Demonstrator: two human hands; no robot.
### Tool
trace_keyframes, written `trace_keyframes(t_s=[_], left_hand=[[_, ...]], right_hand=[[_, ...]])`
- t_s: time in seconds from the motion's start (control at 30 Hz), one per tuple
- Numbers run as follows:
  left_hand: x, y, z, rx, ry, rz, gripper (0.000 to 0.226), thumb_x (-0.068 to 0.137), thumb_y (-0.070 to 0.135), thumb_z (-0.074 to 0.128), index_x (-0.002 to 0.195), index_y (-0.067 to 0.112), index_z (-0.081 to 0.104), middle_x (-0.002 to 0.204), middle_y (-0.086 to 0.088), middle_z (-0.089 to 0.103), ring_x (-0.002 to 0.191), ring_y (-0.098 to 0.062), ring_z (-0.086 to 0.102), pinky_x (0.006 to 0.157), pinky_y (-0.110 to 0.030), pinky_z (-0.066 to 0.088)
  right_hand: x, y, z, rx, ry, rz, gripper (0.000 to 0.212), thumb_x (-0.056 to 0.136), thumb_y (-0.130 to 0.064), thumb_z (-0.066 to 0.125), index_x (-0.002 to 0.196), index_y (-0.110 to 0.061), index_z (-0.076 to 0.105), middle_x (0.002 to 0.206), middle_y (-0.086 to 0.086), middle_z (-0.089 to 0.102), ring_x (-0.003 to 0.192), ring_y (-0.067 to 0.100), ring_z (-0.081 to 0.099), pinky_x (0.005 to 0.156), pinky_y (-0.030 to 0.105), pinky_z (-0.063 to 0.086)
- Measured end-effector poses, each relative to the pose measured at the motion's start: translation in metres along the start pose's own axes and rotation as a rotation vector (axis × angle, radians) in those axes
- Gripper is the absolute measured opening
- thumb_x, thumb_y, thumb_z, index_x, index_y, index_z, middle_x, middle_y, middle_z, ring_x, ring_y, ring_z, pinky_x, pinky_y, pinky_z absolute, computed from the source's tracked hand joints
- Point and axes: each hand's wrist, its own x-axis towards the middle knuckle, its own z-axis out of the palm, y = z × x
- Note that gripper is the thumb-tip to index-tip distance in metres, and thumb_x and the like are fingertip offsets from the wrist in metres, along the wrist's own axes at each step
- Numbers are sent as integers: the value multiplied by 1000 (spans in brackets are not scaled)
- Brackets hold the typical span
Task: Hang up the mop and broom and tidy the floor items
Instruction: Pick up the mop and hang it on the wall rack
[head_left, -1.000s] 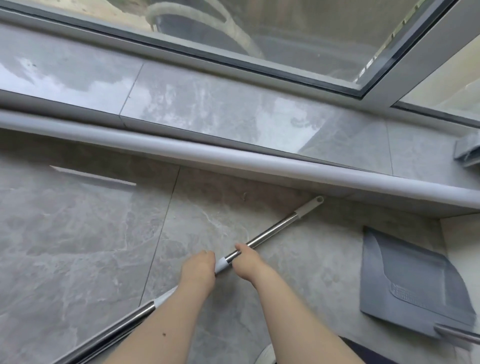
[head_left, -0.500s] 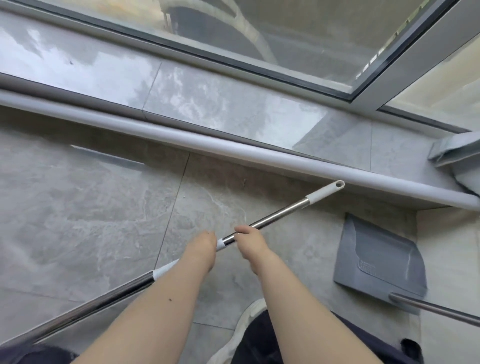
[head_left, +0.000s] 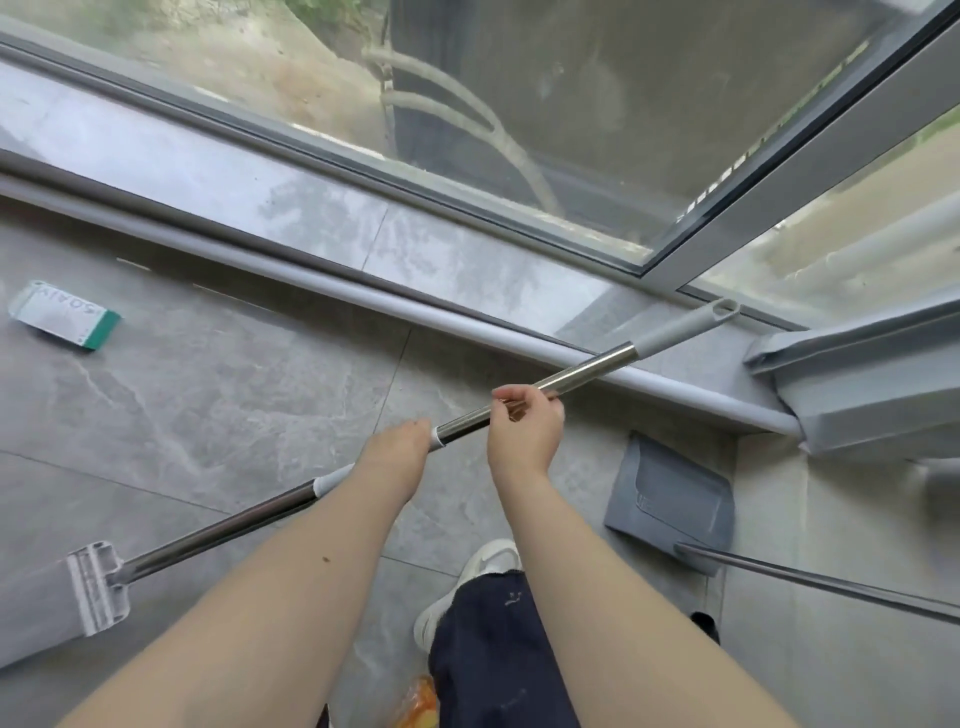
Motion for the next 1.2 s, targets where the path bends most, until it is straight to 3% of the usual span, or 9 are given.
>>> trace_keyframes(t_s=[0.13, 0.23, 0.37, 0.43, 0.5, 0.67, 1.0, 1.07, 1.2], left_hand=[[-46, 5, -50, -41, 44, 47, 28, 88, 1, 48, 113, 15, 50, 110, -6, 60, 101, -29, 61, 74, -31, 40], [-76, 7, -84, -49, 96, 130, 26, 89, 4, 49, 113, 12, 45, 113, -10, 60, 103, -32, 60, 78, -38, 45], [-117, 18, -130, -52, 136, 245, 29, 90, 12, 54, 116, 10, 40, 116, -12, 59, 103, -31, 60, 75, -38, 43], [-141, 30, -156, -62, 146, 286, 34, 89, 14, 56, 119, 12, 41, 119, -10, 59, 105, -30, 60, 82, -38, 46], [-163, 46, -183, -56, 169, 345, 36, 86, 14, 59, 119, 12, 45, 120, -10, 58, 106, -31, 59, 86, -39, 48], [-221, 101, -252, -130, 260, 549, 25, 86, 21, 59, 109, 12, 55, 113, -9, 63, 104, -30, 59, 87, -36, 47], [-311, 256, -370, -134, 345, 783, 27, 82, 24, 63, 102, 6, 59, 103, -15, 67, 95, -32, 62, 84, -39, 51], [-330, 295, -390, -147, 371, 832, 26, 82, 24, 64, 97, 4, 60, 97, -15, 66, 85, -31, 63, 79, -39, 53], [-366, 365, -418, -204, 325, 943, 20, 85, 20, 62, 94, 4, 56, 86, -13, 62, 74, -34, 68, 64, -36, 59]], right_hand=[[-39, -60, -31, 42, 57, -83, 17, 87, 4, 54, 84, -9, 66, 107, 5, 44, 72, 8, 51, 70, -2, 36], [-66, -99, -55, 68, 101, -169, 16, 87, 3, 54, 84, -7, 66, 104, 7, 46, 78, 12, 52, 70, -7, 35], [-98, -147, -96, 98, 118, -269, 15, 88, 3, 54, 84, -8, 64, 104, 3, 47, 79, 6, 53, 88, 27, 52], [-114, -170, -122, 73, 131, -339, 17, 88, 2, 55, 82, -12, 61, 103, 3, 47, 78, 1, 51, 89, 32, 53], [-127, -193, -149, 34, 159, -404, 20, 87, 3, 55, 79, -16, 58, 102, 3, 49, 80, 10, 55, 87, 35, 54], [-150, -250, -229, -22, 246, -555, 17, 81, 5, 57, 80, -8, 68, 94, 0, 51, 86, 27, 63, 84, 38, 54], [-168, -350, -404, 21, 475, -733, 18, 73, 5, 66, 68, -12, 62, 97, 2, 60, 93, 12, 56, 90, 34, 50], [-166, -367, -444, 77, 544, -750, 25, 74, -2, 71, 69, -18, 52, 87, -1, 59, 89, 18, 61, 85, 35, 53], [-169, -391, -518, 204, 625, -770, 34, 73, -10, 77, 82, -18, 45, 70, -11, 56, 66, 4, 60, 71, 27, 56]])
